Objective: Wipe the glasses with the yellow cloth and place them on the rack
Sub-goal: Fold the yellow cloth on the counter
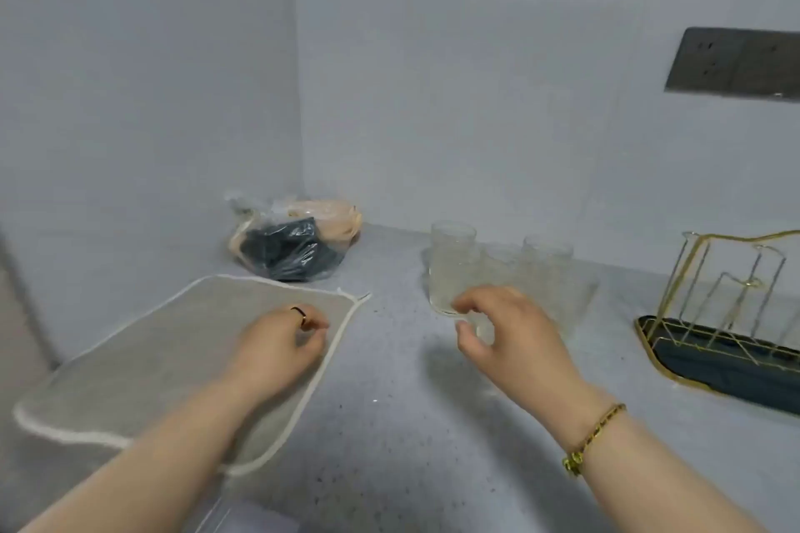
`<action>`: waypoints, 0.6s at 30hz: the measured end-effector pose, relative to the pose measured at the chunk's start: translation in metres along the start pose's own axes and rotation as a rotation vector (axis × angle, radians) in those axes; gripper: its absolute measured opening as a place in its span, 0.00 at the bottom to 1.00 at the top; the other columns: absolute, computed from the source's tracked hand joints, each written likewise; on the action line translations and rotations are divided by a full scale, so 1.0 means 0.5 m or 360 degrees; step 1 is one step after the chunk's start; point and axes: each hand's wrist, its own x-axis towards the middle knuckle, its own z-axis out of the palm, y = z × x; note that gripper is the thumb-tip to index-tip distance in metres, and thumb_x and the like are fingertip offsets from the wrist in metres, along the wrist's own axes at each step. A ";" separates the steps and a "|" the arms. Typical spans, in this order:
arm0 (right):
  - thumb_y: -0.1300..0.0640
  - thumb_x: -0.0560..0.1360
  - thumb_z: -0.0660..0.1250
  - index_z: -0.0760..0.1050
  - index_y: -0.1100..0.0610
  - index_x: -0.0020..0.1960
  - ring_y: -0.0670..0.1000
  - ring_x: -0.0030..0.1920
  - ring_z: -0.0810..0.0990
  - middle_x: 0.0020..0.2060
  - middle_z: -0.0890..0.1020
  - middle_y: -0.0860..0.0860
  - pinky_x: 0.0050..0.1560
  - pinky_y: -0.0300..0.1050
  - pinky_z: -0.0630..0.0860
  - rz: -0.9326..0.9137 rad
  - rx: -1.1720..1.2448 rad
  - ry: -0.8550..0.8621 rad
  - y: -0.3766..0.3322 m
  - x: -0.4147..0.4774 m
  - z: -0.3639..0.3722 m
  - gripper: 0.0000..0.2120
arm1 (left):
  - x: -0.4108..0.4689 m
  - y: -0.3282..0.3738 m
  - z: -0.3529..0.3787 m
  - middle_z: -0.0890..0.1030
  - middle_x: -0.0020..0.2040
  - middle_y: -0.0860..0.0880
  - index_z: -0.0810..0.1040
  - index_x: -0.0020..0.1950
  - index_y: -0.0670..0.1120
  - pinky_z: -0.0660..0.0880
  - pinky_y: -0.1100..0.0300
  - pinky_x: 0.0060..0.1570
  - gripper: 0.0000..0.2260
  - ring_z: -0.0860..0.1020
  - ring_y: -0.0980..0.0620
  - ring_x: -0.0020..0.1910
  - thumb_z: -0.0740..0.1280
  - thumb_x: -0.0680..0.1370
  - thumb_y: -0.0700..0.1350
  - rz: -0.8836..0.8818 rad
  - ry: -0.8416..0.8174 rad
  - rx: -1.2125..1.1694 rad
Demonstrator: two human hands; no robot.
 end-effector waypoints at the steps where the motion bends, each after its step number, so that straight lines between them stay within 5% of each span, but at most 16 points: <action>1: 0.56 0.62 0.65 0.78 0.56 0.38 0.49 0.33 0.80 0.32 0.82 0.48 0.35 0.38 0.75 -0.0044 0.0021 -0.0068 -0.017 -0.003 0.008 0.07 | -0.019 -0.013 -0.013 0.82 0.49 0.47 0.77 0.45 0.51 0.66 0.64 0.48 0.05 0.78 0.48 0.52 0.66 0.74 0.40 -0.0011 -0.0017 -0.0021; 3: 0.58 0.61 0.67 0.79 0.56 0.41 0.50 0.35 0.81 0.34 0.82 0.48 0.36 0.39 0.77 -0.0073 -0.0032 -0.0220 -0.053 -0.016 0.023 0.08 | -0.051 -0.060 -0.035 0.82 0.48 0.48 0.74 0.39 0.54 0.68 0.63 0.50 0.08 0.78 0.49 0.52 0.66 0.74 0.42 -0.0024 -0.0021 -0.0054; 5: 0.58 0.69 0.64 0.77 0.58 0.51 0.50 0.49 0.79 0.47 0.82 0.51 0.50 0.40 0.75 0.0060 0.0058 -0.0462 -0.089 -0.028 0.047 0.12 | -0.079 -0.107 -0.062 0.83 0.48 0.50 0.73 0.37 0.59 0.70 0.58 0.57 0.07 0.79 0.48 0.54 0.64 0.71 0.46 -0.0037 -0.0082 -0.0091; 8: 0.55 0.76 0.59 0.71 0.56 0.62 0.48 0.61 0.70 0.60 0.75 0.49 0.60 0.37 0.63 0.0125 0.0207 -0.0710 -0.130 -0.052 0.084 0.16 | -0.109 -0.148 -0.081 0.75 0.64 0.51 0.76 0.55 0.56 0.56 0.57 0.68 0.10 0.70 0.52 0.67 0.62 0.74 0.52 -0.0100 -0.0284 0.0262; 11: 0.54 0.76 0.60 0.68 0.55 0.64 0.49 0.65 0.68 0.64 0.73 0.49 0.63 0.38 0.61 0.0091 0.0316 -0.0794 -0.189 -0.070 0.124 0.17 | -0.125 -0.171 -0.074 0.63 0.73 0.53 0.67 0.69 0.52 0.50 0.61 0.70 0.19 0.60 0.55 0.73 0.59 0.79 0.54 -0.0089 -0.0380 0.0432; 18: 0.49 0.74 0.63 0.63 0.57 0.68 0.52 0.68 0.64 0.68 0.67 0.53 0.66 0.42 0.59 -0.0148 0.0311 -0.1109 -0.268 -0.074 0.196 0.26 | -0.121 -0.179 -0.079 0.61 0.75 0.51 0.66 0.70 0.53 0.50 0.63 0.70 0.25 0.57 0.55 0.74 0.50 0.77 0.62 0.0004 -0.0411 0.0378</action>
